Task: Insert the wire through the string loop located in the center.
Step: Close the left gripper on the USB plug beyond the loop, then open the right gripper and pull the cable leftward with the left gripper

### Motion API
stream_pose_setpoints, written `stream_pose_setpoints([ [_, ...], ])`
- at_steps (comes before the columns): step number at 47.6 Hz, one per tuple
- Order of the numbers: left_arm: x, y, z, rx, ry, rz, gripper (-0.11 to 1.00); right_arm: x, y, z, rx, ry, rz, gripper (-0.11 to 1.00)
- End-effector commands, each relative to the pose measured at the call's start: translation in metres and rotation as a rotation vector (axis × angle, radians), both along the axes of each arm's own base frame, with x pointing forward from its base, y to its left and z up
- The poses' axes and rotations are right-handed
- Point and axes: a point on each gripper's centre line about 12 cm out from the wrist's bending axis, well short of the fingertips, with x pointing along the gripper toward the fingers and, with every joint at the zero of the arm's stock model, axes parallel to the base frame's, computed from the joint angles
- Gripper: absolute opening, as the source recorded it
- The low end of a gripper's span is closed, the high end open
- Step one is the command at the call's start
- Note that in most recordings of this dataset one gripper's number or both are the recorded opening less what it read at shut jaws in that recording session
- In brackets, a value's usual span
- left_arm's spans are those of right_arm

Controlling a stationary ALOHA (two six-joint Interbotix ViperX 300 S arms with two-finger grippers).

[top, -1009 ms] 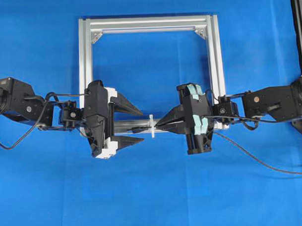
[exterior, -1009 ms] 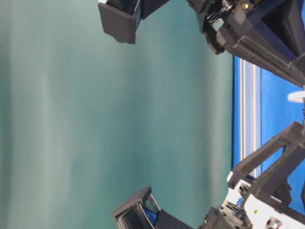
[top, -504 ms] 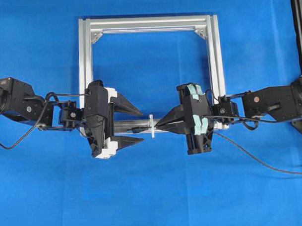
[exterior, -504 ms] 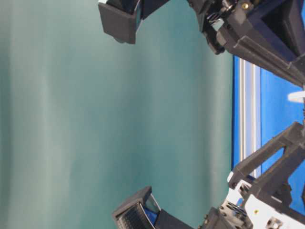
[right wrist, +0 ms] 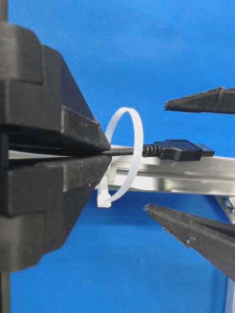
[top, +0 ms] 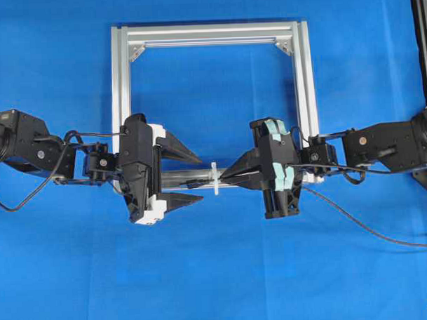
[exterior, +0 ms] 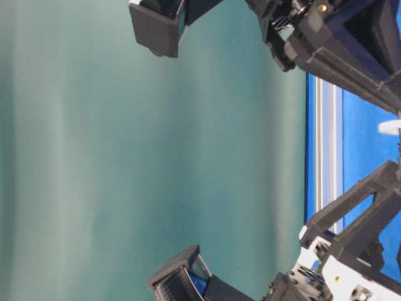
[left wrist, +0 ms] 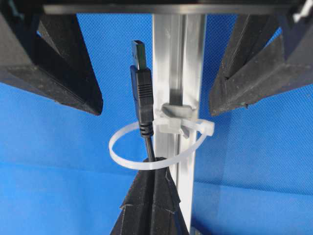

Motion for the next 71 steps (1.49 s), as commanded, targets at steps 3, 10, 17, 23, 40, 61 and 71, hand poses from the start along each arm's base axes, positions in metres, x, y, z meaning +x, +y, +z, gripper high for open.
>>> stream_pose_setpoints([
  [3, 0.0037, 0.0002, 0.0089, -0.003, -0.03, 0.002, 0.89, 0.0029, -0.0003, 0.0072, 0.001, -0.029, -0.001, -0.02],
  [10, 0.0021, -0.0016, 0.0071, -0.002, -0.015, -0.005, 0.88, 0.0029, -0.0002, 0.0072, 0.001, -0.029, 0.0, -0.02],
  [17, 0.0018, -0.0045, 0.0036, 0.001, 0.021, -0.014, 0.67, 0.0029, -0.0003, 0.0072, 0.001, -0.029, -0.001, -0.02],
  [23, 0.0004, -0.0044, 0.003, 0.003, 0.024, -0.016, 0.29, 0.0028, 0.0003, 0.0072, 0.001, -0.029, 0.002, -0.02],
  [40, 0.0023, -0.004, 0.0041, 0.001, 0.02, -0.014, 0.07, 0.0027, -0.0001, 0.0069, -0.001, -0.026, 0.002, -0.02],
  [61, 0.0012, -0.0038, 0.0027, 0.001, 0.027, -0.013, 0.07, 0.0026, -0.0003, 0.0067, 0.004, -0.024, -0.002, 0.47],
  [71, 0.0008, -0.0038, 0.0029, 0.002, 0.027, -0.013, 0.07, -0.002, -0.0008, 0.0048, 0.001, -0.014, -0.002, 0.96],
])
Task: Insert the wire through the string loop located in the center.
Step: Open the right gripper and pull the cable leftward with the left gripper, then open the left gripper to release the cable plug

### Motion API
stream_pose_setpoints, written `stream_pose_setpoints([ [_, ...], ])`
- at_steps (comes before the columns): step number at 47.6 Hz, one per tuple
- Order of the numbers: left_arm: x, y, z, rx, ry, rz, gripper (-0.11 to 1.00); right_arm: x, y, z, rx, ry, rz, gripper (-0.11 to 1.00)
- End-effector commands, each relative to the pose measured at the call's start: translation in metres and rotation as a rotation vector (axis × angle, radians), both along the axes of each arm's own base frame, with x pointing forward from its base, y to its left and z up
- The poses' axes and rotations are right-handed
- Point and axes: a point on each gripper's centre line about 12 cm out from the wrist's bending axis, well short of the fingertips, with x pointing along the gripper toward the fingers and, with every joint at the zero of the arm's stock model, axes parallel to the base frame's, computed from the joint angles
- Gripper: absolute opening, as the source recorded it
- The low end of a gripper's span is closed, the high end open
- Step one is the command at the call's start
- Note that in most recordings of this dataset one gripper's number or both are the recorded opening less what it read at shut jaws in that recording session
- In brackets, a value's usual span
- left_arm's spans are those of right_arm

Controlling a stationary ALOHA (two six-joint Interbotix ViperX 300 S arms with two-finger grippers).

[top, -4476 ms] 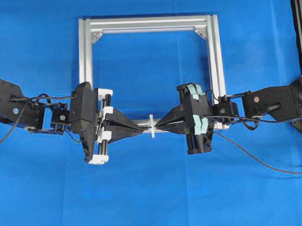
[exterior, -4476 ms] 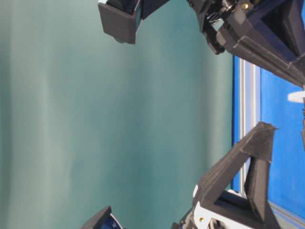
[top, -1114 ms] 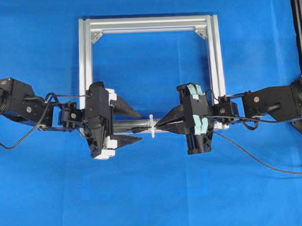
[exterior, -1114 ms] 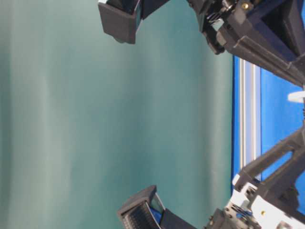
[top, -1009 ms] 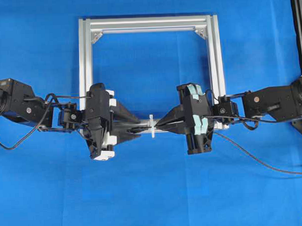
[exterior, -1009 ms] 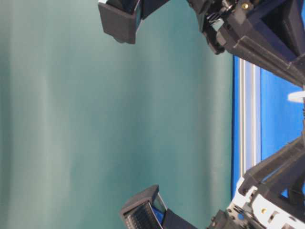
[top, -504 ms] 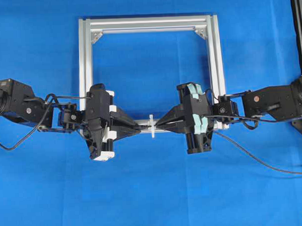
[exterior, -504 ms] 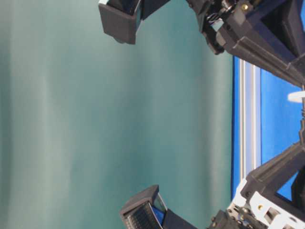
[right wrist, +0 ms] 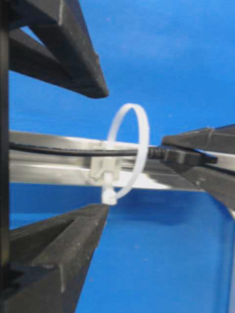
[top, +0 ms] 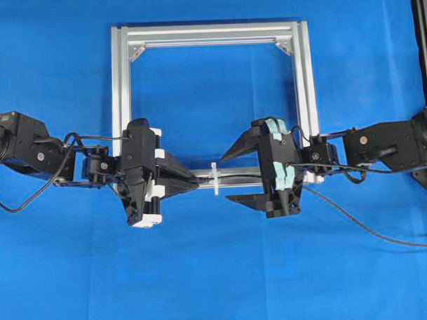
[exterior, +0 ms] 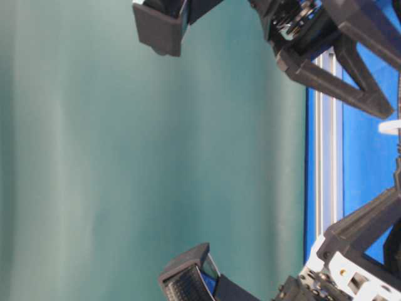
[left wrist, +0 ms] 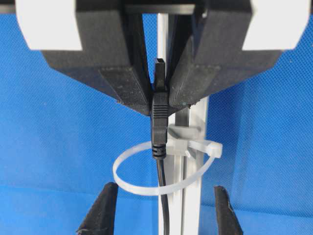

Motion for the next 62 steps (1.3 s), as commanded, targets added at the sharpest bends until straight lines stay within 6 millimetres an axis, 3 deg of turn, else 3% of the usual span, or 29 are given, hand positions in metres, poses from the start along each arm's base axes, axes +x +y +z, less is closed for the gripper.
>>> stream_pose_setpoints([
  [1, 0.004, 0.0, 0.01, -0.003, -0.032, 0.0, 0.07, 0.002, 0.001, 0.009, 0.004, -0.029, 0.0, 0.95],
  [15, -0.008, 0.0, 0.012, -0.002, -0.024, -0.003, 0.07, 0.003, 0.001, 0.01, 0.004, -0.035, 0.0, 0.94],
  [26, -0.045, 0.006, 0.023, -0.001, -0.028, -0.003, 0.07, 0.004, 0.001, 0.011, 0.006, -0.035, 0.0, 0.94],
  [49, -0.122, 0.015, 0.016, 0.004, 0.032, -0.005, 0.07, 0.004, 0.001, 0.026, 0.01, -0.064, -0.001, 0.94],
  [62, -0.141, 0.017, 0.015, 0.001, 0.037, -0.006, 0.07, 0.004, 0.001, 0.028, 0.012, -0.07, -0.002, 0.94],
])
